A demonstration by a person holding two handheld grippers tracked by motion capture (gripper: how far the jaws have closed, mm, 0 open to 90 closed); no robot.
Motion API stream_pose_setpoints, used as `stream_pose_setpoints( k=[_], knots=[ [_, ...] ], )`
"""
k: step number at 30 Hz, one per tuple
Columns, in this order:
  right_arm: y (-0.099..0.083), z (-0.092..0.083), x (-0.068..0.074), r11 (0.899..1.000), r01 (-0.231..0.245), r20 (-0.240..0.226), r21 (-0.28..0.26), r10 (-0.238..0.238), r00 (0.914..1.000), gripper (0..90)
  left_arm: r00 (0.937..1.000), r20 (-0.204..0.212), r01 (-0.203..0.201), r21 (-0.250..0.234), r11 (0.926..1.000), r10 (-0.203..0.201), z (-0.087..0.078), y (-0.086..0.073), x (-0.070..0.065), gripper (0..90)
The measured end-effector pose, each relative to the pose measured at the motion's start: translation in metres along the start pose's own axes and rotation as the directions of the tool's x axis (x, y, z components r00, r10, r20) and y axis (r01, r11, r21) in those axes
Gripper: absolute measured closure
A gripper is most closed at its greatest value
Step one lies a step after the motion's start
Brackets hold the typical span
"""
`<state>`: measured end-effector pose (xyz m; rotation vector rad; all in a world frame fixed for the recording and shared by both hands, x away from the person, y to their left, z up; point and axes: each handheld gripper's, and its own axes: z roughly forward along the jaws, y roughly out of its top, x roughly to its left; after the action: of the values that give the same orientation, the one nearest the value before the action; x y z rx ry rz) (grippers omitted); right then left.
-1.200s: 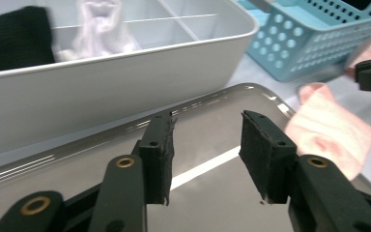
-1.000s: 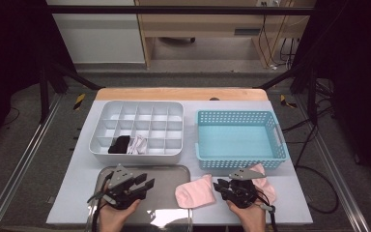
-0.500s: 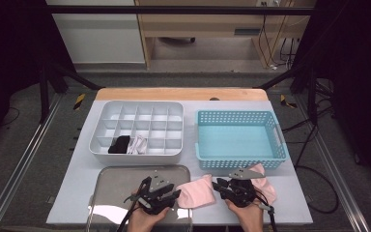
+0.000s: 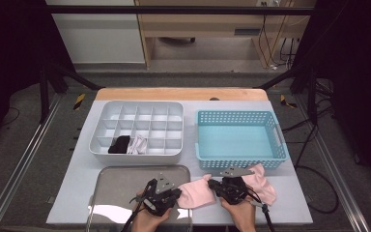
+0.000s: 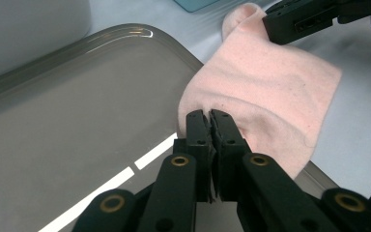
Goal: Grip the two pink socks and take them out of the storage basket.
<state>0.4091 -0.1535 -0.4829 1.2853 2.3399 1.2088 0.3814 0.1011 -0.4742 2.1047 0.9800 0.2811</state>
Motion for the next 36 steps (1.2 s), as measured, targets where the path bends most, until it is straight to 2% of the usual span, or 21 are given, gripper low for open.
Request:
stream_pose_setpoints(
  k=[3,6,9,12,14,15,17,20,21,22,23,26,28,32,36],
  knots=[
    [0.002,-0.006,0.0,1.0,-0.007,-0.011,-0.016,0.007,0.9999,87.7,0.9998,0.016,0.008,-0.006,0.9999,-0.008,-0.003,0.0,0.001,87.1],
    [0.007,-0.018,0.003,0.998,0.018,-0.012,-0.06,-0.018,0.9998,87.8,0.9997,0.022,0.014,-0.019,0.9997,-0.013,-0.008,0.001,0.004,87.2],
    [0.013,-0.023,0.012,0.995,0.058,-0.012,-0.086,-0.059,0.9982,87.6,0.9993,0.024,0.031,-0.024,0.9992,-0.03,-0.016,-0.002,0.008,87.3],
    [0.016,-0.015,0.025,0.993,0.091,-0.024,-0.07,-0.093,0.9954,86.8,0.9989,0.019,0.044,-0.028,0.9986,-0.044,-0.027,-0.007,0.015,87.3],
    [0.015,-0.005,0.034,0.993,0.109,-0.048,-0.041,-0.111,0.9927,85.6,0.9987,0.009,0.05,-0.027,0.9984,-0.05,-0.034,-0.01,0.019,87.3],
    [0.013,0.005,0.042,0.992,0.122,-0.069,-0.019,-0.123,0.99,83.5,0.9987,-0.004,0.051,-0.028,0.9983,-0.051,-0.036,-0.013,0.021,87.3],
    [0.012,0.012,0.047,0.991,0.136,-0.079,-0.005,-0.136,0.9875,79.5,0.9981,-0.009,0.061,-0.028,0.9977,-0.062,-0.04,-0.017,0.026,87.3],
    [0.012,0.01,0.047,0.991,0.132,-0.08,-0.025,-0.133,0.9878,75.4,0.9971,-0.02,0.073,-0.025,0.997,-0.074,-0.044,-0.019,0.033,87.3],
    [0.013,0.003,0.043,0.99,0.125,-0.07,-0.068,-0.13,0.9891,72.7,0.9966,-0.024,0.079,-0.023,0.9966,-0.079,-0.045,-0.021,0.036,87.2],
    [0.013,0.003,0.043,0.99,0.125,-0.07,-0.068,-0.13,0.9891,72.7,0.9966,-0.024,0.079,-0.023,0.9966,-0.079,-0.045,-0.021,0.036,87.2],
    [0.013,-0.006,0.036,0.989,0.108,-0.054,-0.096,-0.114,0.9921,72.3,0.9963,-0.027,0.081,-0.021,0.9965,-0.081,-0.045,-0.022,0.037,87.2],
    [0.01,-0.01,0.03,0.991,0.094,-0.045,-0.092,-0.098,0.9941,71.9,0.9959,-0.032,0.084,-0.014,0.9963,-0.085,-0.044,-0.024,0.038,87.2],
    [0.006,-0.008,0.026,0.994,0.081,-0.047,-0.069,-0.085,0.9953,71.1,0.9957,-0.037,0.085,-0.01,0.9964,-0.085,-0.044,-0.025,0.039,87.2],
    [0.001,0.004,0.025,0.996,0.08,-0.056,-0.025,-0.081,0.9951,66.5,0.9956,-0.044,0.082,-0.007,0.9966,-0.082,-0.044,-0.027,0.04,87.2],
    [0.003,0.013,0.025,0.996,0.087,-0.046,-0.018,-0.087,0.9951,65.8,0.9952,-0.043,0.088,-0.005,0.9961,-0.088,-0.044,-0.028,0.041,87.1]
  ],
)
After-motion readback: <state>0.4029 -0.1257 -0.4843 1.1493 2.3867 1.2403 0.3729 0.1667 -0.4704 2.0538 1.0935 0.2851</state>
